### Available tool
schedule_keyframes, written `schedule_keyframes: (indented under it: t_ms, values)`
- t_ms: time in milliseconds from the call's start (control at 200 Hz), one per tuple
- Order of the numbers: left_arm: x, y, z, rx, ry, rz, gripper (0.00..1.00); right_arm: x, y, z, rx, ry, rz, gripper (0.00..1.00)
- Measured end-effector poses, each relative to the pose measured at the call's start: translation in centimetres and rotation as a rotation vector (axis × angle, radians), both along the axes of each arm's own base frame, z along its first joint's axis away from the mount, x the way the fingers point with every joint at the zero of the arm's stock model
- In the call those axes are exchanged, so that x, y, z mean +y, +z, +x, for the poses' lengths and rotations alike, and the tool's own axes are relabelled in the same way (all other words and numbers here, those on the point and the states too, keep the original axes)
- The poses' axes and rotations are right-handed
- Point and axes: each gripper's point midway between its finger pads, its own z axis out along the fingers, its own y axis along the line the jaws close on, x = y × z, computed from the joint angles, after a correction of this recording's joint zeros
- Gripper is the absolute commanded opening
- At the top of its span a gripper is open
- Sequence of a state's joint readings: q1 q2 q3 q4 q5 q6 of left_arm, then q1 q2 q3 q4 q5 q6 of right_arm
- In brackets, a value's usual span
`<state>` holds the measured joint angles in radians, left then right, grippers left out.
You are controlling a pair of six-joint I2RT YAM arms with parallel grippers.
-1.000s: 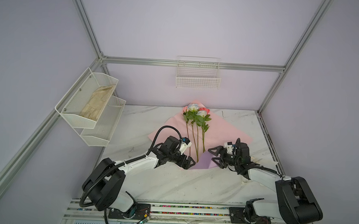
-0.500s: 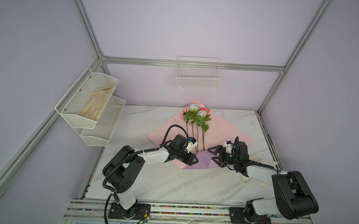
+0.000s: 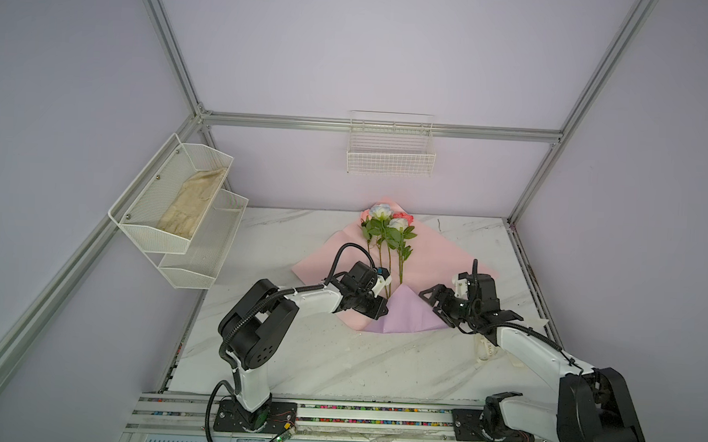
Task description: Tie the bouquet of fake flowers
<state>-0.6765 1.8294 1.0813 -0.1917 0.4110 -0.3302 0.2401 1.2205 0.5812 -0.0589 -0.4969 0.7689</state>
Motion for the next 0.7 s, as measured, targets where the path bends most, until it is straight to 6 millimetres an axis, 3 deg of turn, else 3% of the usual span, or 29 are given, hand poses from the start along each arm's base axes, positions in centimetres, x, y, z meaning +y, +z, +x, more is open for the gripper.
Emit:
schedule_keyframes:
  t_ms: [205,310,370,405,570,700]
  values:
    - [1.2,-0.8,0.3,0.021,0.034,0.062,0.0,-1.5,-2.1,-1.9,0.08,0.02,-0.126,0.65]
    - [1.7,-1.1,0.5,0.031,0.047,0.073,0.0,-2.0,-1.9,-2.1,0.087,0.035,-0.172,0.53]
    - [1.9,-1.4,0.5,0.04,0.049,0.076,0.0,-2.0,-1.4,-1.9,0.077,0.043,-0.185,0.36]
    - [1.9,-1.6,0.5,0.047,0.05,0.079,0.0,-2.0,-1.2,-1.8,0.067,0.052,-0.19,0.32]
    - [1.8,-2.3,0.8,0.063,0.051,0.09,0.0,-1.7,-2.2,-2.0,0.096,0.089,-0.198,0.24]
    - [1.8,-2.3,0.8,0.069,0.058,0.094,0.0,-1.7,-3.5,-2.3,0.139,0.104,-0.206,0.23]
